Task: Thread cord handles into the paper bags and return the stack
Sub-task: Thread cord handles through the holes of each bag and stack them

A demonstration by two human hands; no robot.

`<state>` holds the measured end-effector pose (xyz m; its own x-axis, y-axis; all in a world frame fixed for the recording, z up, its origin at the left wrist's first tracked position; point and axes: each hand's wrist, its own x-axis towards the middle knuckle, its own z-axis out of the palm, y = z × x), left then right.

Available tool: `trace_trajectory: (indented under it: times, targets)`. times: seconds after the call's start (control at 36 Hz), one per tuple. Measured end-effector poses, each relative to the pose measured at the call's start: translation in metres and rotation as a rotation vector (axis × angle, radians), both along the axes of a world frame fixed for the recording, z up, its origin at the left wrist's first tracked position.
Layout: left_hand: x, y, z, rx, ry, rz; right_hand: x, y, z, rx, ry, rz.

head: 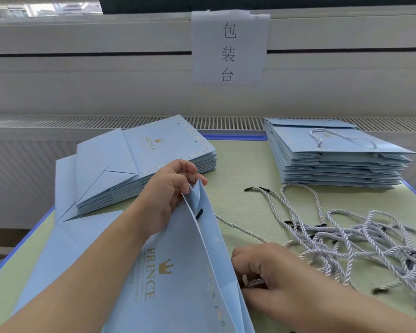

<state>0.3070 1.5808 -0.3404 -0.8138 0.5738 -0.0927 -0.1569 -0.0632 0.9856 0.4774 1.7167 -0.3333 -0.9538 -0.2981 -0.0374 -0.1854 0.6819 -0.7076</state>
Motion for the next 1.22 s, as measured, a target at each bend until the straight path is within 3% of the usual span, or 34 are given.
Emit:
trace_trajectory:
  times: [0.22, 0.5, 0.69, 0.92, 1.22]
  targets:
    - [0.002, 0.000, 0.001, 0.003, 0.001, 0.015, 0.001, 0.001, 0.003, -0.254, -0.143, -0.045]
    - [0.003, 0.001, 0.002, -0.011, 0.012, 0.025, -0.004, -0.012, -0.004, -0.446, -0.116, -0.093]
    - [0.003, 0.001, 0.002, -0.032, 0.027, 0.022, -0.001, -0.002, -0.007, -0.794, -0.374, -0.112]
    - [0.002, 0.000, 0.002, -0.033, 0.023, 0.022, 0.004, -0.003, 0.002, -1.035, -0.505, -0.152]
    - [0.005, 0.004, 0.001, -0.070, 0.074, 0.009, 0.008, -0.006, 0.004, -0.283, -0.057, -0.167]
